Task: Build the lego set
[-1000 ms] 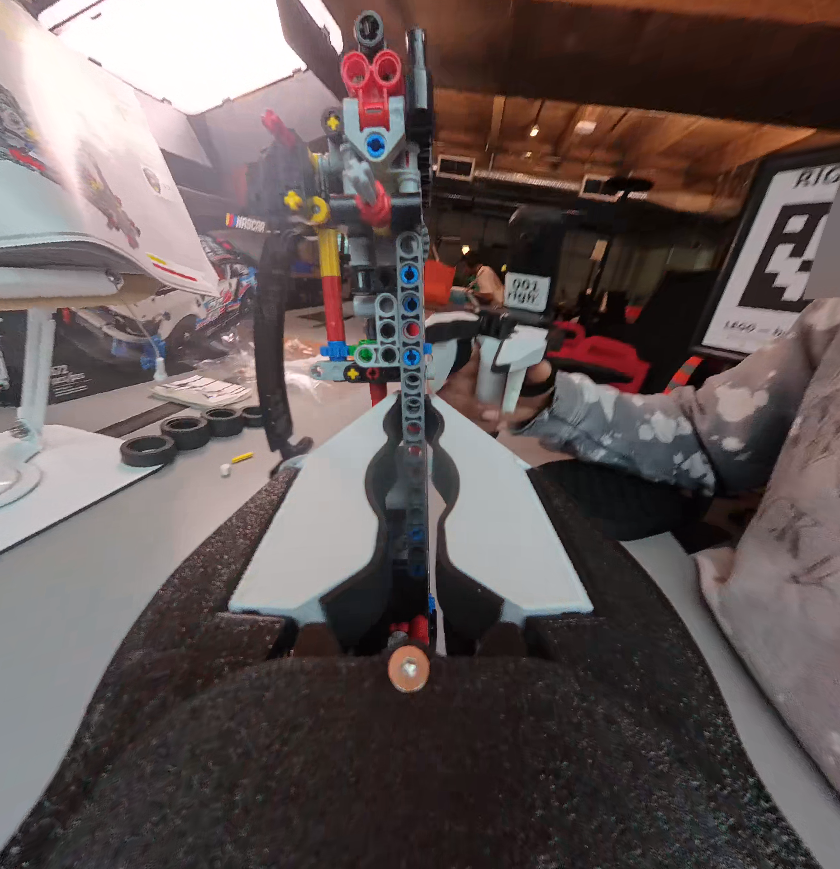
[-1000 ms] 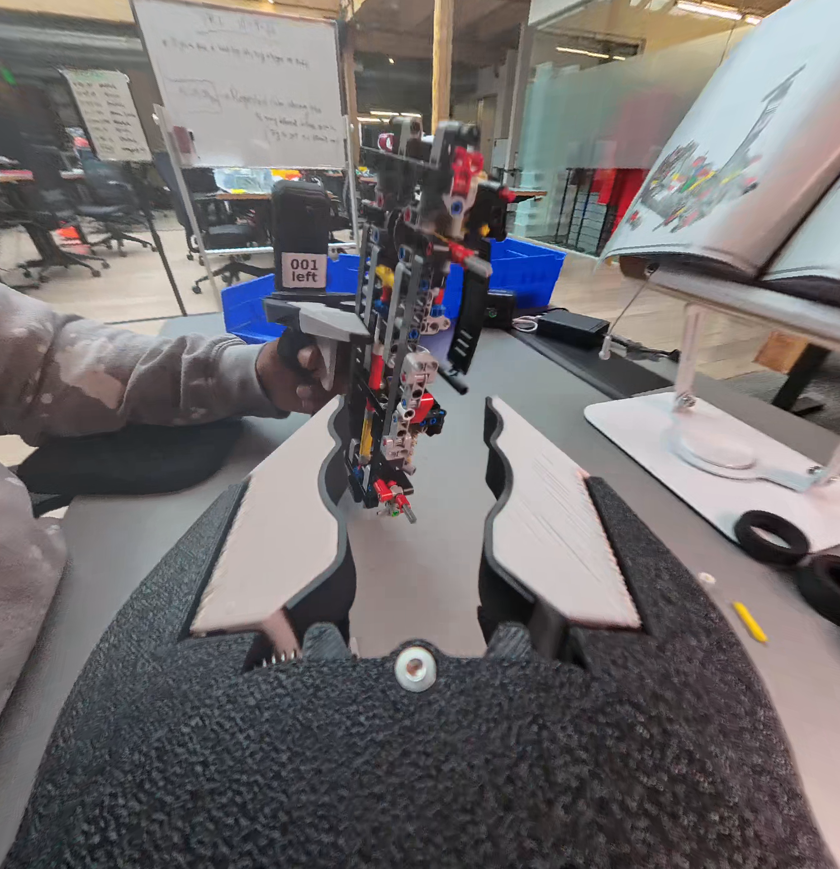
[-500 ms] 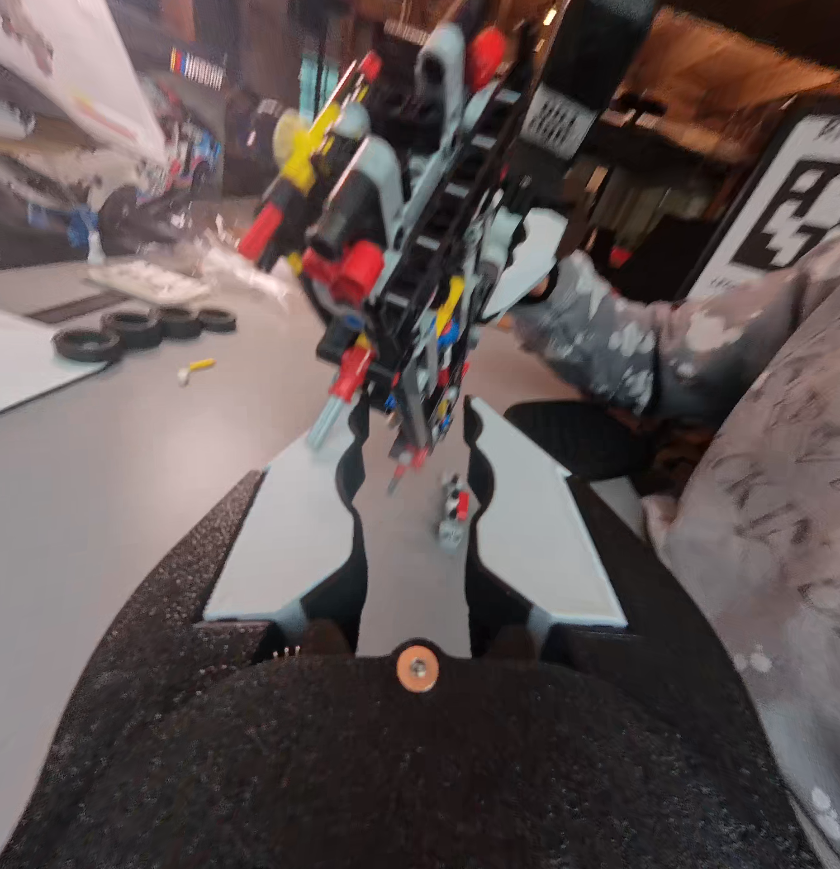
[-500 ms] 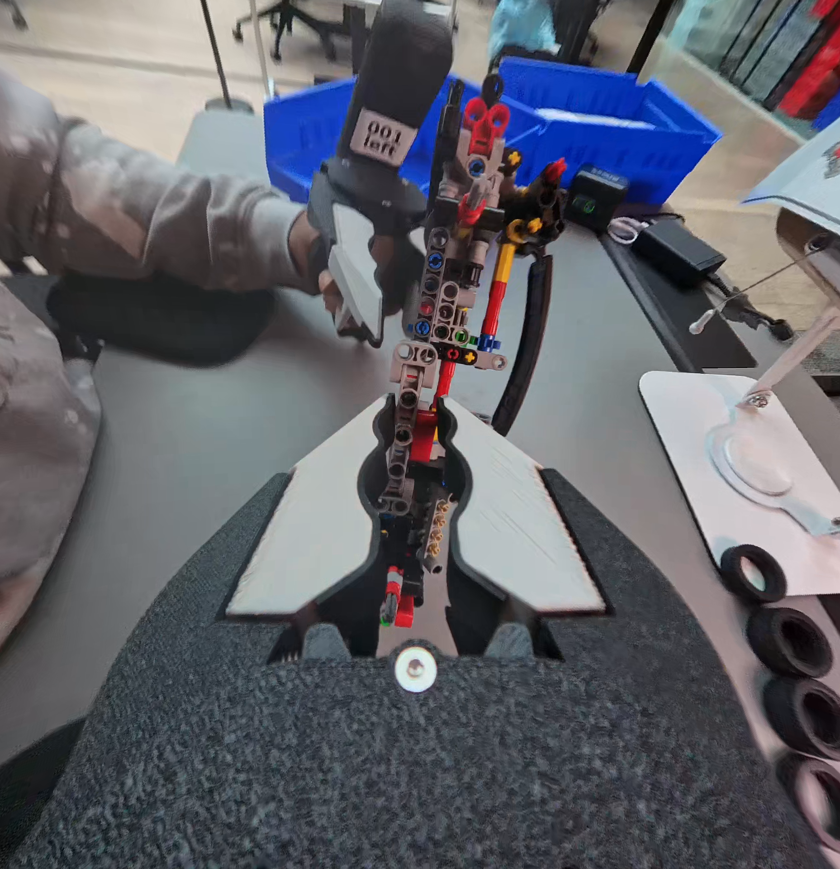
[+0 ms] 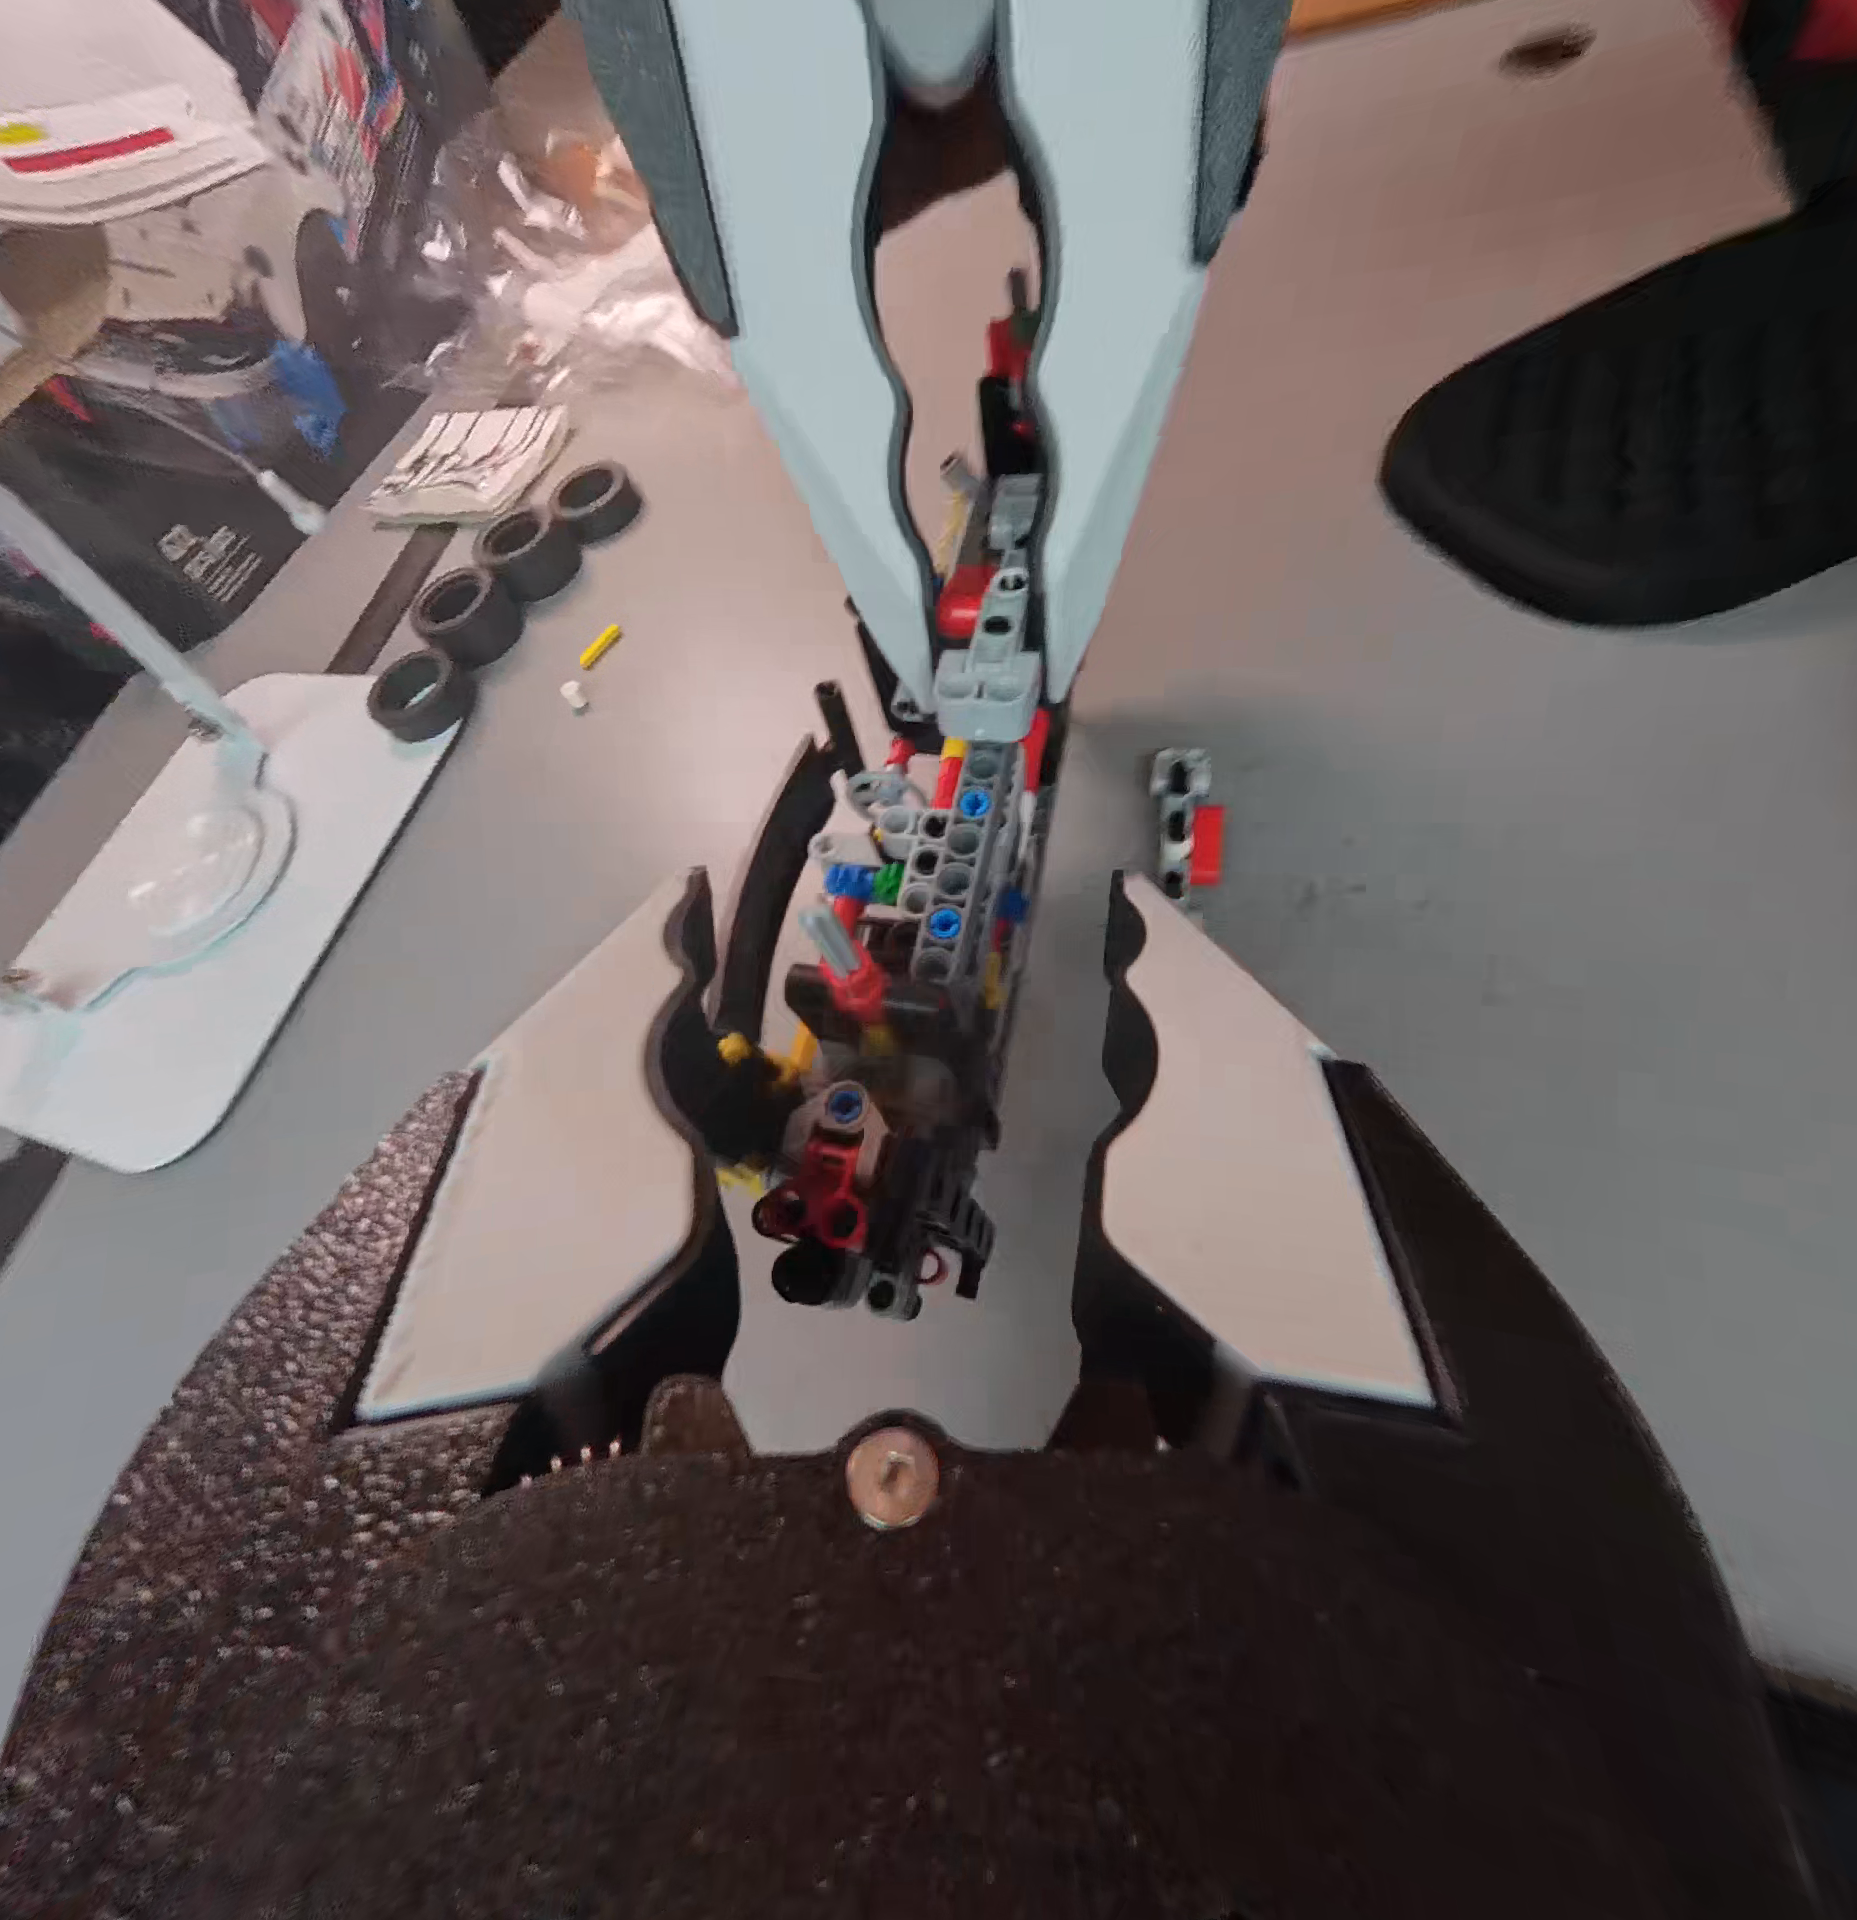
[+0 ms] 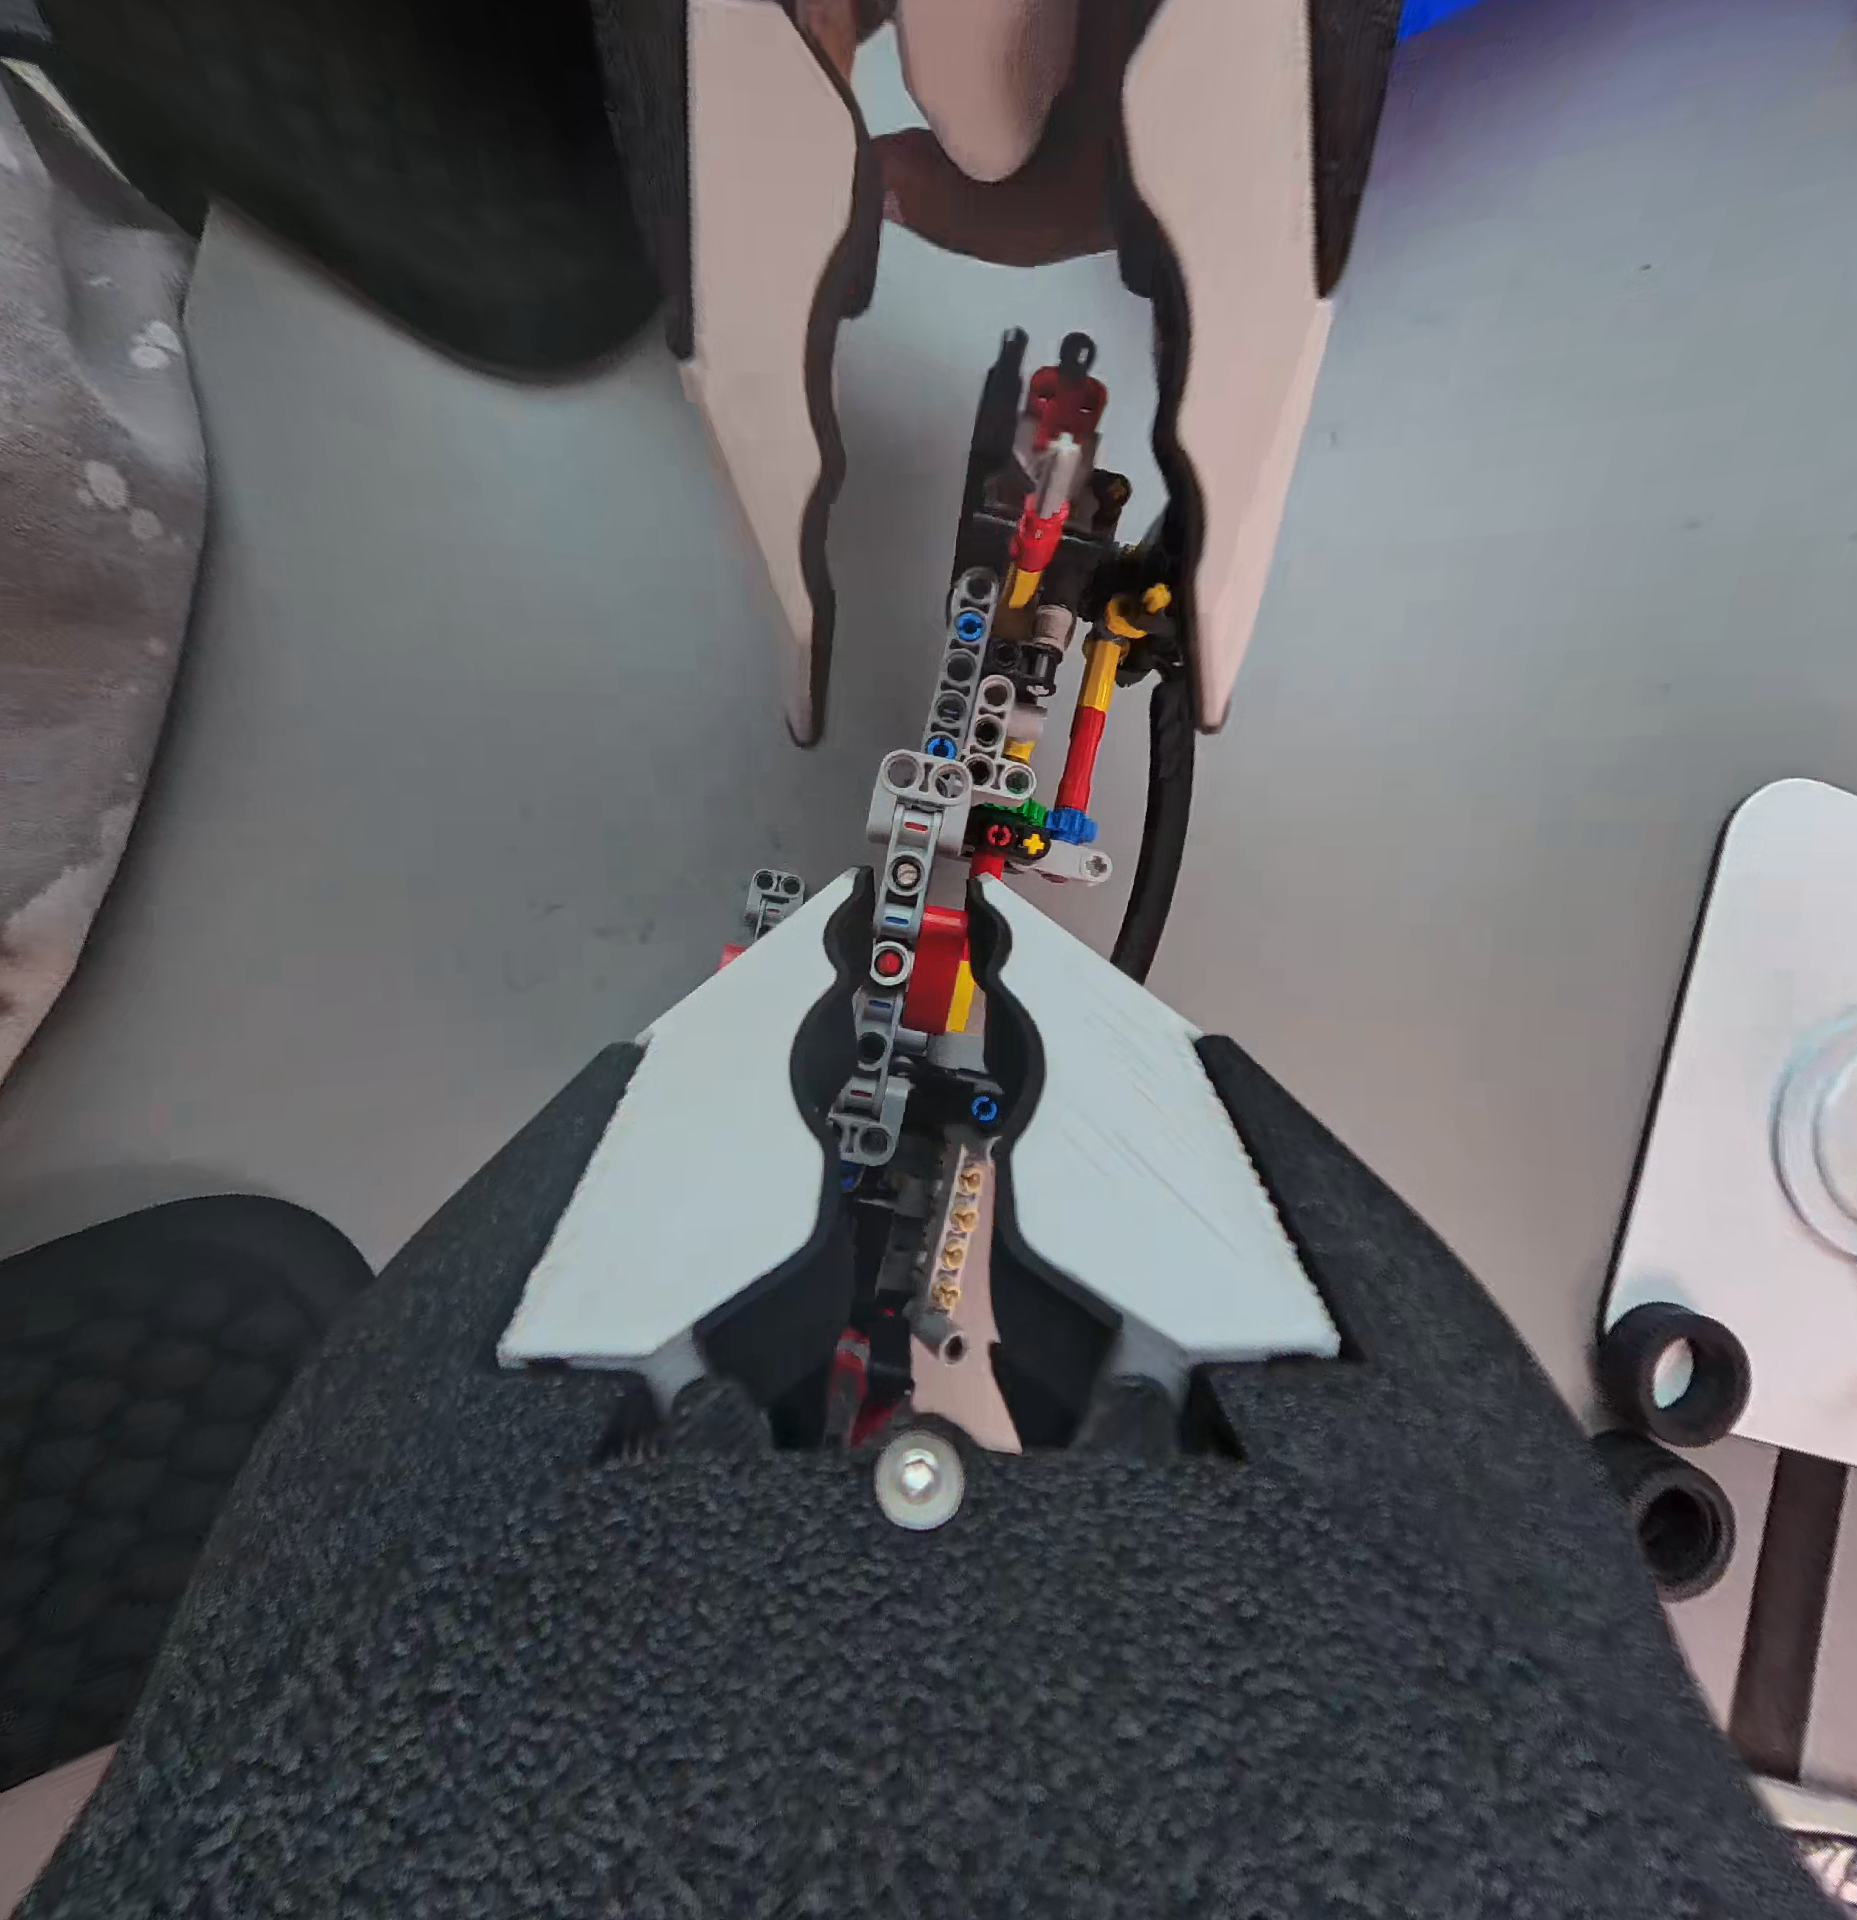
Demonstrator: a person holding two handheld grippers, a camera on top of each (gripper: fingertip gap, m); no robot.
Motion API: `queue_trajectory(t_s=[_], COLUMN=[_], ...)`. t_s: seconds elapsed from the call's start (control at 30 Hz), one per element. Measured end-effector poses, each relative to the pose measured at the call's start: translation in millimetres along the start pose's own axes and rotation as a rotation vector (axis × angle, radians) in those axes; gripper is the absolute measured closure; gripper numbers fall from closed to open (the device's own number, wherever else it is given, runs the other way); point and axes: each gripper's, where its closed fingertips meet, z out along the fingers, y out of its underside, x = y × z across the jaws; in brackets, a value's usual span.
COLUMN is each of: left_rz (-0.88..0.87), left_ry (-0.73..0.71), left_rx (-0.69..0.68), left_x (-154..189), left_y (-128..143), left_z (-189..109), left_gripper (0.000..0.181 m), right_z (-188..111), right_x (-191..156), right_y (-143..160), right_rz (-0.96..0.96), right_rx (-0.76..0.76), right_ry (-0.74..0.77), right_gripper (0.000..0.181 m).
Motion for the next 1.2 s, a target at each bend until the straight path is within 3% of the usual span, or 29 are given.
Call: queue_trajectory(t_s=[0.03, 0.1, 0.2, 0.4, 0.63, 0.73, 0.8, 0.93, 0.97, 1.07, 1.2], left_rz=[0.046, 0.053, 0.005, 0.036, 0.139, 0.2, 0.238, 0.268, 0.271, 0.229, 0.189], left_ry=[-0.045, -0.024, 0.008, -0.012, -0.066, -0.067, -0.011, 0.18, 0.209, 0.273, 0.323], left_rx=[-0.075, -0.093, -0.081, -0.062, -0.129, -0.069, -0.131, -0.341, -0.379, -0.402, -0.408], left_x=[-8, -10, -10, -8, -3, 0, 5, 26, 28, 30, 36], left_y=[8, 10, 11, 11, 14, -16, -22, -3, 3, 5, 5], left_z=[4, 6, 7, 5, -7, -19, -18, 3, 6, 13, 15], left_gripper=[0.118, 0.134, 0.137, 0.137, 0.136, 0.13, 0.124, 0.131, 0.141, 0.161, 0.172], right_z=[0, -5, -12, -8, -5, -5, -3, 0, 0, 0, 0], right_x=[1, 2, -2, -1, 0, -4, -9, -12, -13, -16, -19], right_y=[-1, 2, 15, 24, 21, 22, 18, 13, 13, 10, 9], right_rz=[-0.006, -0.014, 0.009, 0.107, 0.048, -0.021, -0.045, -0.081, -0.079, -0.065, -0.039], right_rx=[0.002, -0.004, -0.025, 0.009, 0.001, -0.029, -0.03, -0.029, -0.025, 0.004, 0.027], right_ry=[0.003, 0.013, 0.004, -0.006, 0.035, 0.07, 0.079, 0.111, 0.11, 0.087, 0.045], right_gripper=[0.163, 0.149, 0.14, 0.153, 0.158, 0.159, 0.159, 0.159, 0.158, 0.156, 0.156])
